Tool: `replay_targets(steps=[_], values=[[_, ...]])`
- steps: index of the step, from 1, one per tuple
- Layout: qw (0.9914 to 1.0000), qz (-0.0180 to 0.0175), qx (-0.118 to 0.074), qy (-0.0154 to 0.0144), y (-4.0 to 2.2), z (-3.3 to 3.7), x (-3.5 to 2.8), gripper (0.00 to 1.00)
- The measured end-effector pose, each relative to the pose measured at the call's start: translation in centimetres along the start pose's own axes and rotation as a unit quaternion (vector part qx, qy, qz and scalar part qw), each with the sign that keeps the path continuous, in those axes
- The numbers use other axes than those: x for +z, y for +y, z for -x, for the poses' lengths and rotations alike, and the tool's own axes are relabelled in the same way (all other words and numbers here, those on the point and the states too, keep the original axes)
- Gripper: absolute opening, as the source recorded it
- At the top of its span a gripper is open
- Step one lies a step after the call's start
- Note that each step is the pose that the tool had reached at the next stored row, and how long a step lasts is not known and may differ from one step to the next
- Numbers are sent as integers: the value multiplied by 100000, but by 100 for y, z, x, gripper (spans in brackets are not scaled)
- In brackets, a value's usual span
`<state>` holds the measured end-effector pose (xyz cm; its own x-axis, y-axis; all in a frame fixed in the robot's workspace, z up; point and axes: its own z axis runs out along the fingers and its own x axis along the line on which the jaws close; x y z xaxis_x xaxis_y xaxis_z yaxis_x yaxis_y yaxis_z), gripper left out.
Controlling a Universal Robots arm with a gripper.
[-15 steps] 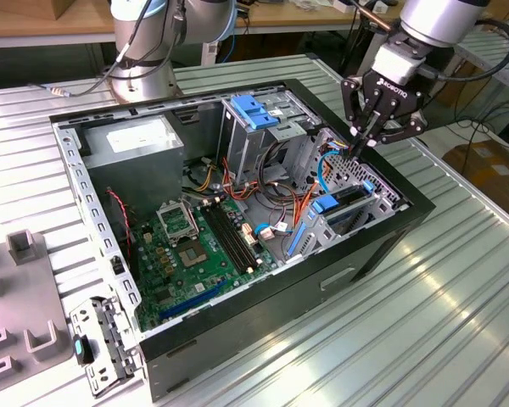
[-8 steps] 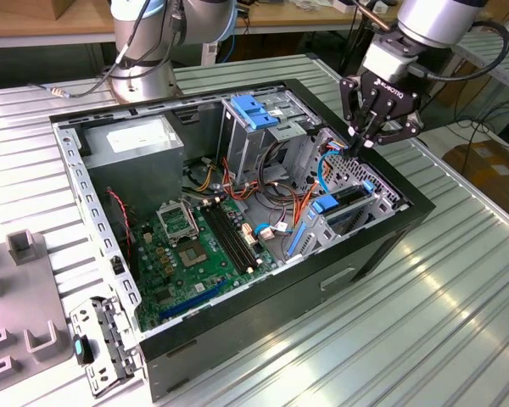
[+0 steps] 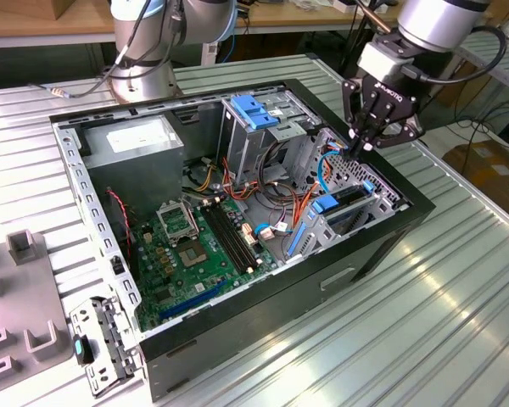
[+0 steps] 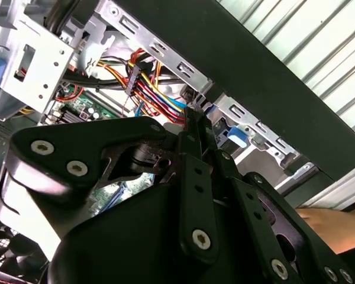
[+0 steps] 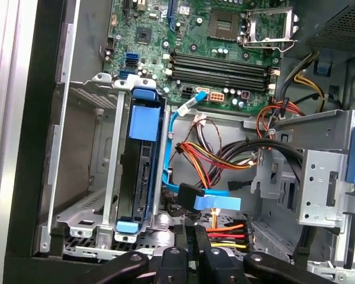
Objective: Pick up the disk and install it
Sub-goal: 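Insert the first disk wire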
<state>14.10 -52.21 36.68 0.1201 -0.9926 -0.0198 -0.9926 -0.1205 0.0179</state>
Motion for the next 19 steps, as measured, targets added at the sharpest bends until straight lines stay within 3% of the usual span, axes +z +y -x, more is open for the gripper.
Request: replay_targets(steps=[9,14,19], values=[[100000,4,6,17,5,-15,0,17],[100000,2,-2,9,68,-110,1,17],[100000,-4,4,9,75,-144,7,17]])
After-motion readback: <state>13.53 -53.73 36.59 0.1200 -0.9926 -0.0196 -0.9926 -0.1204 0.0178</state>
